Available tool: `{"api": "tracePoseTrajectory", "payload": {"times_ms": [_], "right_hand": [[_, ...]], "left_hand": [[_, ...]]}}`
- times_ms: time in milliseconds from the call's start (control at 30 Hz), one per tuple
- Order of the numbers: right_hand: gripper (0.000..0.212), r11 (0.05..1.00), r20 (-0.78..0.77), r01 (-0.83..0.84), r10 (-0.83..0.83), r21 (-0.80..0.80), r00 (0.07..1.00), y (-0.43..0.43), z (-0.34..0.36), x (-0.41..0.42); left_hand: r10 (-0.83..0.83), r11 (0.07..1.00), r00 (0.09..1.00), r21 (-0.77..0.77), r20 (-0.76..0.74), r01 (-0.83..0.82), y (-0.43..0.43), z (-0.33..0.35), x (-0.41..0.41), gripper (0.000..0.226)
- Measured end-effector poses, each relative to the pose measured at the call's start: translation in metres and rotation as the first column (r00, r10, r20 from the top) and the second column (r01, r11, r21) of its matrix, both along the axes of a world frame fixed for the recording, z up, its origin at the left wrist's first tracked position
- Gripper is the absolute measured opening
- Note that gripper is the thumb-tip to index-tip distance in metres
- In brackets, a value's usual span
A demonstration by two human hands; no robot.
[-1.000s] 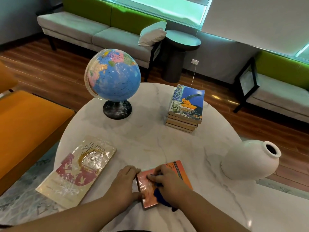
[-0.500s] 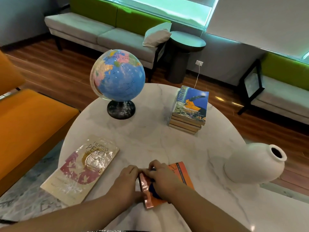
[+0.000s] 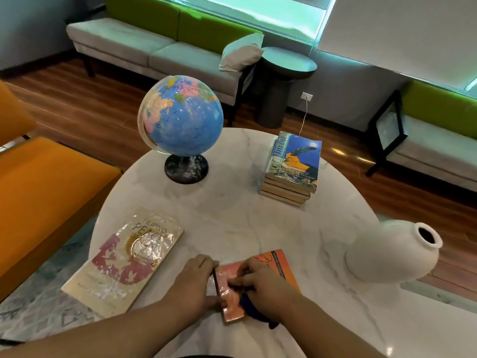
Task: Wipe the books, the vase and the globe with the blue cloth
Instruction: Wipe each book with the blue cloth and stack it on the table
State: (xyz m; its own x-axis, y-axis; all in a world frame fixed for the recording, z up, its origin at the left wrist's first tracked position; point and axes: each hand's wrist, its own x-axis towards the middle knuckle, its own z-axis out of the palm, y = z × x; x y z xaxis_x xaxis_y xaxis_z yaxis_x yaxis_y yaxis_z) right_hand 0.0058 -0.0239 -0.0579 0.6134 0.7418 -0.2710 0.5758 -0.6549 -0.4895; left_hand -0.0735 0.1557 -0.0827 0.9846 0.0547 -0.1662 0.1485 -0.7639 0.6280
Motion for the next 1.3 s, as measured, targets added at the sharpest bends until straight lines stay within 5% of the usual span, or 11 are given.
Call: {"api": "tracePoseTrajectory", "payload": {"times_ms": [67,267,433,633,767,833,967,1067,1200,1300], "right_hand": [[0.027,0.990,0.018,0.135,-0.136,0.038,0.991,-0.003,0.000,0.005],[0.034,0.996,0.027,-0.088,0.088,-0.003,0.996,-0.001,0.002,-0.014],[0.028,0.994,0.108,0.087,-0.094,0.069,0.990,-0.012,-0.001,-0.002],[0.033,0.976,0.133,-0.220,0.217,0.005,0.967,-0.019,-0.001,-0.020],[0.050,0.997,0.222,0.021,-0.039,0.080,0.974,-0.033,-0.006,-0.003],[0.034,0.985,0.233,0.154,-0.169,0.081,0.958,-0.022,-0.006,-0.004],[0.053,0.992,0.195,-0.116,0.124,-0.052,0.973,-0.006,-0.004,-0.032],[0.058,0.979,0.188,-0.185,0.198,-0.087,0.962,-0.025,0.000,-0.028],[0.044,0.997,0.180,0.069,-0.065,-0.017,0.981,-0.052,0.000,-0.006],[0.040,0.936,0.251,0.353,-0.339,-0.012,0.907,-0.038,-0.004,-0.003]], "left_hand": [[0.005,1.000,1.000,0.024,0.000,-0.005,0.000,0.001,0.000,0.085],[-0.015,1.000,1.000,-0.009,0.010,0.015,0.002,0.000,-0.002,0.089],[-0.031,0.999,0.999,0.031,-0.034,0.032,0.001,0.002,-0.003,0.102],[-0.047,0.999,0.998,0.020,-0.032,0.048,0.001,0.004,-0.003,0.102],[-0.052,0.998,0.998,0.045,-0.044,0.054,0.001,0.004,-0.002,0.102],[-0.048,0.998,0.998,0.047,-0.036,0.050,0.001,0.004,-0.002,0.102],[-0.054,0.998,0.998,0.026,-0.026,0.055,0.001,0.003,-0.004,0.099],[-0.063,0.997,0.998,0.034,-0.024,0.064,0.001,0.006,-0.004,0.100],[-0.059,0.997,0.997,0.042,-0.045,0.061,0.001,0.007,-0.005,0.103],[-0.044,0.999,0.998,0.029,-0.040,0.045,0.000,0.006,-0.005,0.103]]}}
